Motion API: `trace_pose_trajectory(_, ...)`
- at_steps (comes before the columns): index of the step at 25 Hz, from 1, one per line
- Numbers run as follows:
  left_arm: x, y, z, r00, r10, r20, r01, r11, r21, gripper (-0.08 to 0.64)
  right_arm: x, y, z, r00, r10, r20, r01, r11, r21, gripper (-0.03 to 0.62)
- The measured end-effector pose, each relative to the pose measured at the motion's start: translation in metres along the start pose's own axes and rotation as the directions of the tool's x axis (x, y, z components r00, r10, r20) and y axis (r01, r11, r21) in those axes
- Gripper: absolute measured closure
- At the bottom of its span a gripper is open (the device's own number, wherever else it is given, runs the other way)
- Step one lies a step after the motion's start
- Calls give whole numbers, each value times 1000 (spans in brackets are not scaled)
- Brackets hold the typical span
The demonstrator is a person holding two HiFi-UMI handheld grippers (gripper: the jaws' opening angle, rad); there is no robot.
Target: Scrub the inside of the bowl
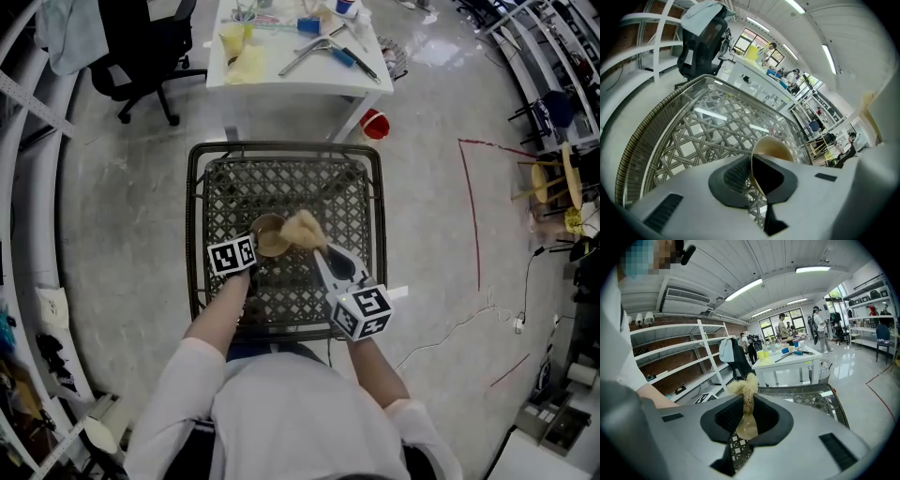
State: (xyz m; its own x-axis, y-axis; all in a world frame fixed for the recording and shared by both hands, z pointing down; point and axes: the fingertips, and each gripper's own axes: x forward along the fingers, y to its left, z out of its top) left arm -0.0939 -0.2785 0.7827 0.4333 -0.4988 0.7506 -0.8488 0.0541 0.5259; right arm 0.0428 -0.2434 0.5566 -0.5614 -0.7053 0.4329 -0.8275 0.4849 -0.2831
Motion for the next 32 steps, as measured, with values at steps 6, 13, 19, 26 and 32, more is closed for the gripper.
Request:
trace_pose_trajectory(6,-1,0,1,1000,-11,20,11,1000,-15,511,-1,1,-1,1000,2,-1,-2,1000,3,523)
trace_pose_trajectory(13,-5,-4,4,998,-57,34,58,998,-18,509,-1,4,0,1000,10,-2,-10,1000,8,523)
trace_pose_trajectory(19,-10,-7,4,997,-66,35,66,998,-6,434,-1,8,1,1000,22,10,-22,1000,5,523)
trace_pose_trajectory(26,-33,-9,25,991,-40,124,33,998,56,440,-7,14,6,999,30,32,-30,1000,-5,523)
trace_pose_trajectory(32,-61,-28,48,974,-73,213,36,984,172,511,-13,18,11,998,40,54,-40,999,-16,523)
